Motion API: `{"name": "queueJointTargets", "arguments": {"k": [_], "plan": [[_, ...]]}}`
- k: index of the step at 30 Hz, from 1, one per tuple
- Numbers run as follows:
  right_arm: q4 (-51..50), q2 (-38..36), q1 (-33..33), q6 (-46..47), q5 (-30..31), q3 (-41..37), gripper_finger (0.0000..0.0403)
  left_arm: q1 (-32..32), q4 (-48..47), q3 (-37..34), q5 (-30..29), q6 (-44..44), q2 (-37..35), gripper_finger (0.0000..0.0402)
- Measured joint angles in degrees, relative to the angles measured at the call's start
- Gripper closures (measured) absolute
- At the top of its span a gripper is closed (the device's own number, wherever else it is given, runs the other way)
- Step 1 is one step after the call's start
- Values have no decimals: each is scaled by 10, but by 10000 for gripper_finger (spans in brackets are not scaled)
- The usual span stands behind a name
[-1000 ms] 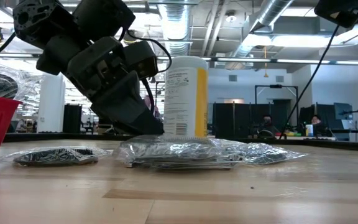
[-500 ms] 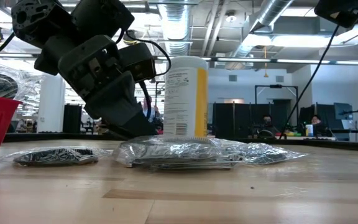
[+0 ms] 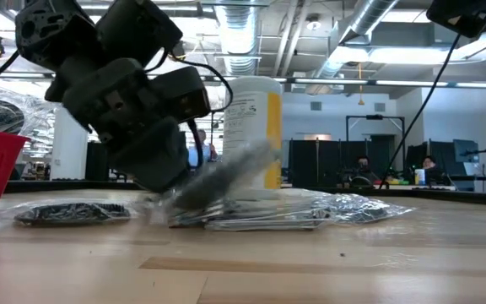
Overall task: Pick & Place Travel size toiletries
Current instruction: Put the hairbrush into the left red bin
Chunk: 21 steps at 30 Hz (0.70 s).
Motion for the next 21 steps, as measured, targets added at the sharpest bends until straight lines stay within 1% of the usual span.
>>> {"name": "queueJointTargets", "arguments": {"k": [1,5,13,21], "plan": [[0,0,0,0,0,0,275,0,-4,0,0,5,-5,391],[0,0,0,0,0,0,275,0,4,0,0,16,-23,399],[0,0,0,-2,0,0,275,0,5,0,-16,20,-24,401],[0,0,0,-2,0,0,275,-2,6,0,-16,20,-31,401]]}}
